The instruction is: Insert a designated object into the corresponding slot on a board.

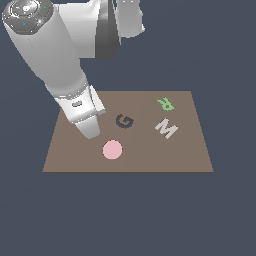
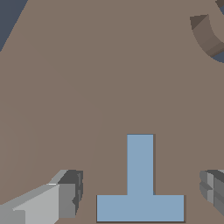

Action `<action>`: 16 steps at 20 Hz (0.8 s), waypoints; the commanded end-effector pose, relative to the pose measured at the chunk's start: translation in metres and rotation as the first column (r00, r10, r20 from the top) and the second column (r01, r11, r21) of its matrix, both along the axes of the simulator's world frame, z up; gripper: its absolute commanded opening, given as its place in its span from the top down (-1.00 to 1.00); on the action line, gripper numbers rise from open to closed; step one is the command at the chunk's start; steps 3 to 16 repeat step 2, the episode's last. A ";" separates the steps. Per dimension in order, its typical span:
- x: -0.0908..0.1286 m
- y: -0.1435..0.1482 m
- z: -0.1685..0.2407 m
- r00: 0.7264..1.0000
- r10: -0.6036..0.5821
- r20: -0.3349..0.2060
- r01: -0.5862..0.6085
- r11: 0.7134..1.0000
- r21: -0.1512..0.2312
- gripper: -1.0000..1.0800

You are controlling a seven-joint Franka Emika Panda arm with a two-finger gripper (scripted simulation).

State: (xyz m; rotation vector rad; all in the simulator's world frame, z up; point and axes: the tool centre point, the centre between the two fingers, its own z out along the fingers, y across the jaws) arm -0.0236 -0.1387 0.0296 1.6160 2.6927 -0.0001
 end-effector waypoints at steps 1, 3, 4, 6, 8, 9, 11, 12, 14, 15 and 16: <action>0.000 0.000 0.000 1.000 0.000 0.000 0.000 1.000 0.000 -0.92; 0.000 0.000 0.000 1.000 0.000 0.000 0.000 1.000 0.000 -0.92; 0.000 0.000 0.000 1.000 0.000 0.000 0.000 1.000 0.000 -0.92; 0.000 0.000 0.000 1.000 0.000 0.000 0.000 1.000 0.000 -0.92; 0.000 0.000 0.000 1.000 0.000 0.000 0.000 1.000 0.000 -0.92; 0.000 0.000 0.000 1.000 0.000 0.000 0.000 1.000 0.000 -0.92; 0.000 0.000 0.000 1.000 0.000 0.000 0.000 1.000 0.000 -0.92; 0.000 0.000 0.000 1.000 0.000 0.000 0.000 1.000 0.000 -0.92; 0.000 0.000 0.000 1.000 0.000 0.000 0.000 1.000 0.000 -0.92; 0.000 0.000 0.000 1.000 0.000 0.000 0.000 1.000 0.000 -0.92; 0.000 0.000 0.000 1.000 0.000 0.000 0.000 1.000 0.000 -0.92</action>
